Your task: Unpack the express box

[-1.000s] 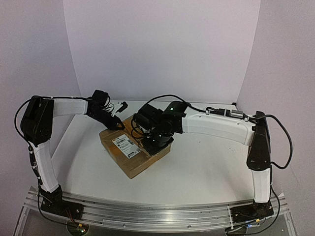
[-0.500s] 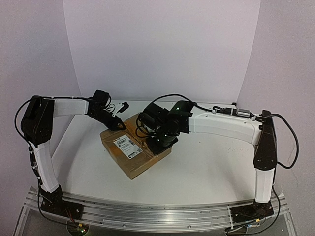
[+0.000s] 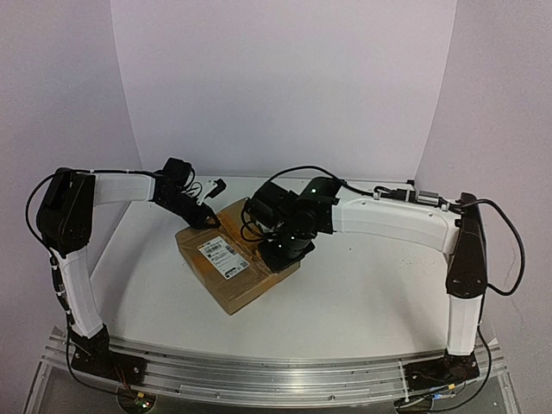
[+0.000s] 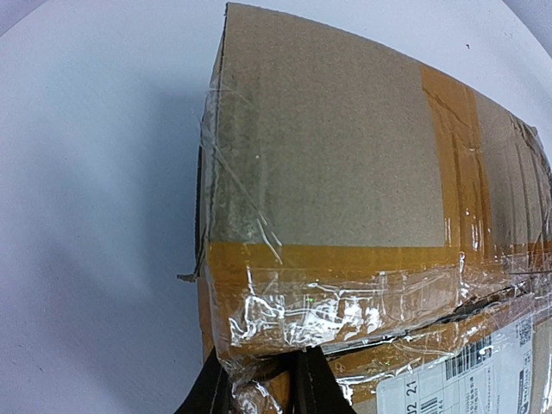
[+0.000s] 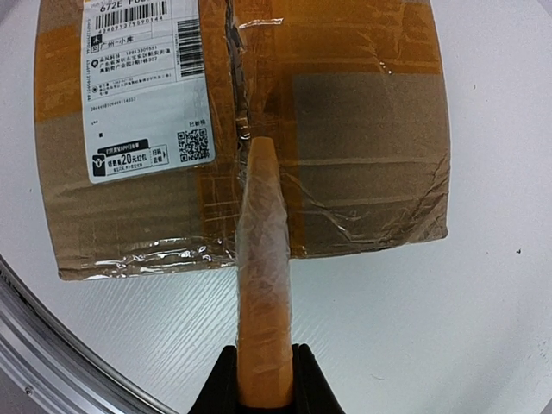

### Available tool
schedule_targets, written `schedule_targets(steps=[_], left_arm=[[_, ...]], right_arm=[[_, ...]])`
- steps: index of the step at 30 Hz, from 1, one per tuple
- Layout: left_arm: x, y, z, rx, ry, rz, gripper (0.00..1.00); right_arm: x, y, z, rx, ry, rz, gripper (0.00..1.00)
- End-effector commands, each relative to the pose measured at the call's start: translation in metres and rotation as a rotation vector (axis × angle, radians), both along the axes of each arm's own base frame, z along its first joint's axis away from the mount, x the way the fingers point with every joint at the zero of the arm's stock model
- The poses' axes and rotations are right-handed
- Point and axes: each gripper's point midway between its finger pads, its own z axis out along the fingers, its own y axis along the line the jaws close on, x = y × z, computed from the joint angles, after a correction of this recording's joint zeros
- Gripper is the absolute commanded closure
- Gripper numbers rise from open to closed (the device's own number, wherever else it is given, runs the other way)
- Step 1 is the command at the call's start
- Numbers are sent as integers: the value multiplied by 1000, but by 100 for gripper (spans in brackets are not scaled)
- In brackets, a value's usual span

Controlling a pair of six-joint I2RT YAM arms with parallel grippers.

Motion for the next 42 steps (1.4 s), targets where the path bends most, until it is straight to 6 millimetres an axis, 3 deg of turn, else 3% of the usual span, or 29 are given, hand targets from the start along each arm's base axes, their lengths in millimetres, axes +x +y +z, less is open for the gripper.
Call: schedule_targets(steps=[1,11,18,23,31,37,42], left_arm=[[1,16,-11,126,-53,-24,100],[2,16,-13,130,-56,-23,100],[2,16,-14,130,-54,-22,100],[4,17,-13,133,-61,-18,100],[11,23,-10,146,-81,2,100],[11,27,-13,159,-75,17,100],[14,38,-18,180,-69,57,100]], right_arm=[[-26,1,15,24,43,37,100],[-44,-15,13,-4,68,25,100],[-45,0,21,12,51,70,100],[-53,-3,2,-25,108,88,100],[-99,-57,-26,-147,332,-36,100],[-111,-95,-20,-247,360,-117,100],[-123,-114,-11,-256,366,-148,100]])
